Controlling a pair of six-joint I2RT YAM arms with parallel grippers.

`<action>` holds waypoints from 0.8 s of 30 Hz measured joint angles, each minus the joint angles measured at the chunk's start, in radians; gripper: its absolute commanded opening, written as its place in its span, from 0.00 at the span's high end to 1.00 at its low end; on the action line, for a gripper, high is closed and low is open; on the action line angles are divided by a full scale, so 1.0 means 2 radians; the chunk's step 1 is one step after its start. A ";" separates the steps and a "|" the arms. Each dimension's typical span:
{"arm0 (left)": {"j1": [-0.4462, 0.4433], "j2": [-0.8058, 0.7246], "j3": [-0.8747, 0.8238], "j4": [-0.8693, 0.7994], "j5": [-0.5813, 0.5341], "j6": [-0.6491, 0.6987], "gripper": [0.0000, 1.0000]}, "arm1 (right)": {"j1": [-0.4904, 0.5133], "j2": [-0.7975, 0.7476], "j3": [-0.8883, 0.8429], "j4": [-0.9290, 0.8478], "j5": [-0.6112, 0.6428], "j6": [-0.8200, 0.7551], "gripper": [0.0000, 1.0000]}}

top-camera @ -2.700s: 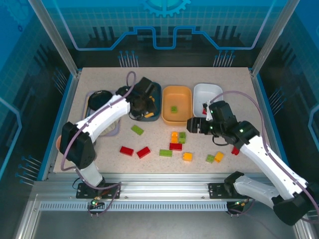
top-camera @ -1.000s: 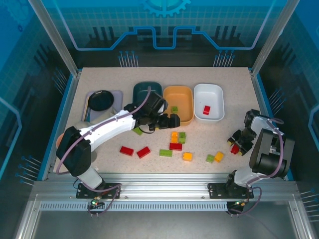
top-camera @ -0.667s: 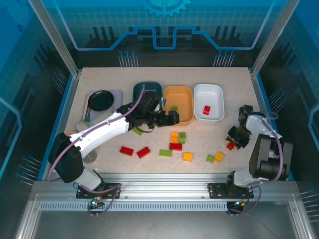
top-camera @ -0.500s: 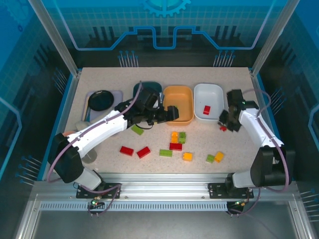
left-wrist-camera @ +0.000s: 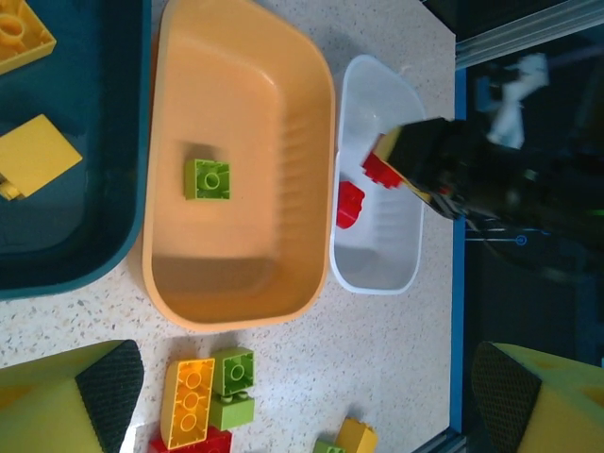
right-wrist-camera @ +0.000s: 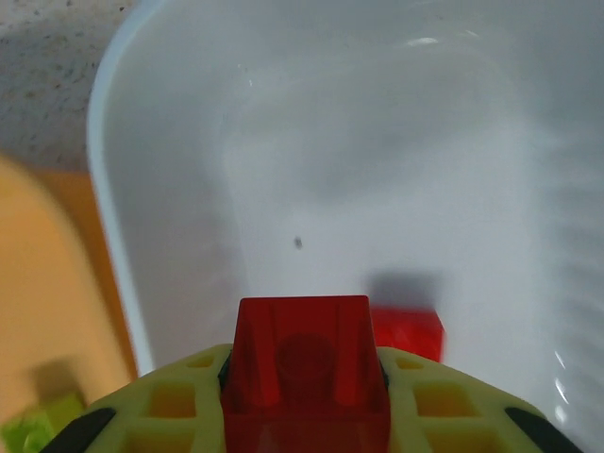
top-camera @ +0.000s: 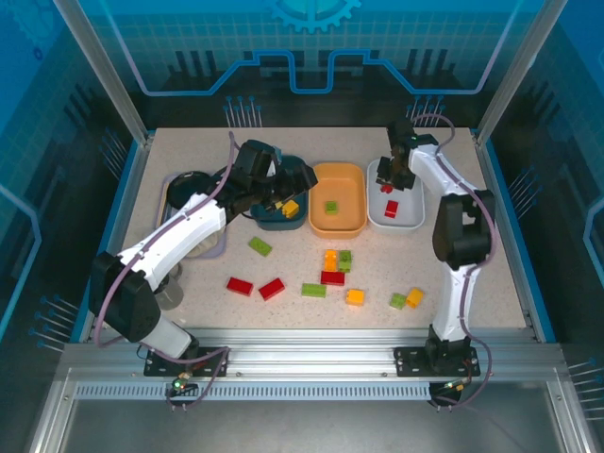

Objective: Sort the legos into containers by color

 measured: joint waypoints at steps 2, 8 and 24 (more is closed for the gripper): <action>0.000 0.002 0.002 0.001 0.000 0.000 0.06 | -0.005 0.044 0.042 -0.012 -0.006 -0.003 0.72; 0.000 0.002 0.000 -0.003 -0.001 0.000 0.06 | -0.019 0.111 0.113 -0.042 -0.013 -0.009 0.50; 0.000 -0.082 -0.077 -0.072 -0.045 0.000 0.07 | 0.007 -0.083 -0.013 -0.042 0.006 -0.026 0.33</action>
